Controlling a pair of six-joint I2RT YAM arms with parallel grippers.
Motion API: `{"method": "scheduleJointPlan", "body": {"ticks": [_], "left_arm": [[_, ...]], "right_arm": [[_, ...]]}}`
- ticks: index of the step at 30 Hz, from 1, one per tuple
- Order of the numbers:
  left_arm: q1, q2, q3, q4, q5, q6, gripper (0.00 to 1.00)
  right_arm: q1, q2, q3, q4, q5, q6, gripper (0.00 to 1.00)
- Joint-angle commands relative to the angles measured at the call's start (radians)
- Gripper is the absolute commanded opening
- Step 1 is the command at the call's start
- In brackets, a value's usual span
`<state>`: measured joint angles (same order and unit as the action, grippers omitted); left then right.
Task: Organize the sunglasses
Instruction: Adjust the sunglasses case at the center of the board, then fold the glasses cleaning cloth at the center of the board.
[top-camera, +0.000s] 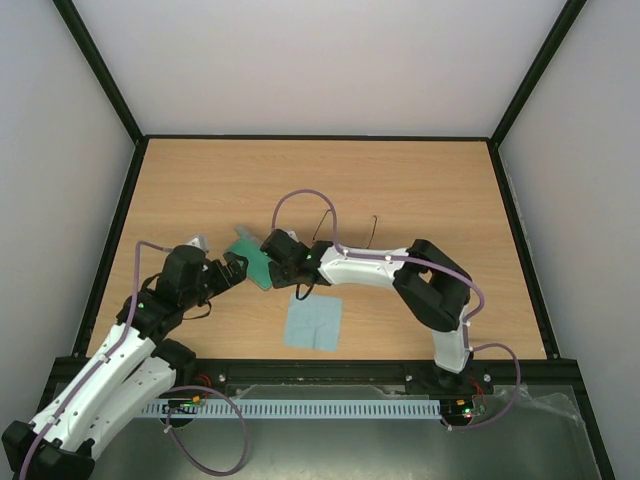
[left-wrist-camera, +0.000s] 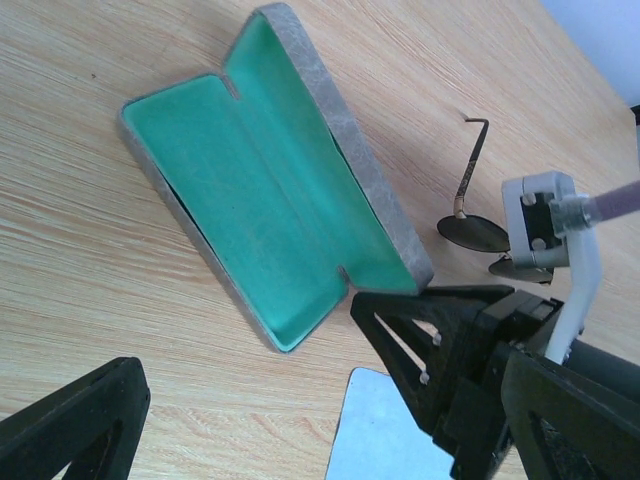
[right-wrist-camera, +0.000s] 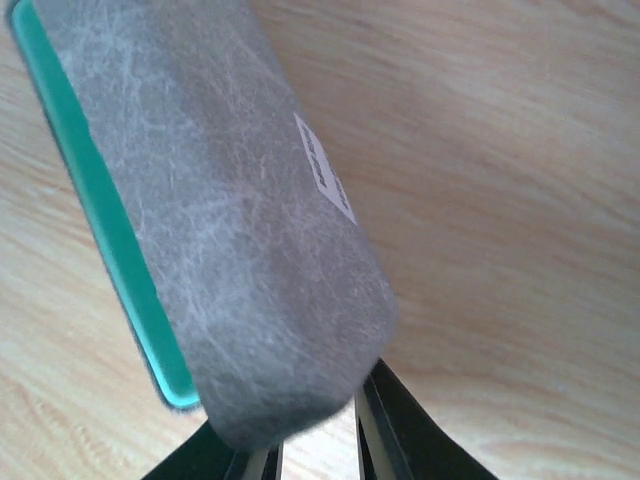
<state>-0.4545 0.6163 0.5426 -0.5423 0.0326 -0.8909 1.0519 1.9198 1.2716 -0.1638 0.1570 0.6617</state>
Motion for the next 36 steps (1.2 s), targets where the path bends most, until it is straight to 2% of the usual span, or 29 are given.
{"method": "scheduleJointPlan", "body": {"ticks": [1, 15, 19, 22, 27, 29, 32, 36], "left_arm": [[0.008, -0.013, 0.008, -0.018, 0.001, -0.003, 1.00], [0.010, -0.046, 0.015, -0.030, 0.007, 0.003, 0.99], [0.010, -0.052, 0.014, -0.035, 0.010, 0.002, 0.99], [0.010, -0.049, 0.014, -0.027, 0.027, 0.004, 1.00], [0.009, -0.014, 0.019, 0.031, 0.119, 0.019, 0.99], [0.008, 0.013, 0.024, 0.064, 0.163, 0.037, 0.99], [0.003, 0.061, 0.042, 0.075, 0.182, 0.064, 1.00], [-0.035, 0.126, 0.067, 0.076, 0.163, 0.089, 1.00]], "right_arm": [[-0.023, 0.058, 0.068, -0.065, 0.101, -0.061, 0.22], [-0.091, 0.157, 0.254, -0.081, 0.138, -0.188, 0.25], [-0.091, 0.120, 0.223, -0.078, 0.120, -0.188, 0.27], [-0.090, 0.008, 0.146, -0.070, 0.112, -0.178, 0.33], [-0.090, -0.252, 0.001, -0.118, 0.079, -0.166, 0.61], [-0.091, -0.381, -0.082, -0.140, 0.056, -0.144, 0.69], [-0.092, -0.542, -0.225, -0.177, 0.045, -0.086, 0.71], [-0.124, -0.698, -0.381, -0.216, -0.018, 0.014, 0.69]]}}
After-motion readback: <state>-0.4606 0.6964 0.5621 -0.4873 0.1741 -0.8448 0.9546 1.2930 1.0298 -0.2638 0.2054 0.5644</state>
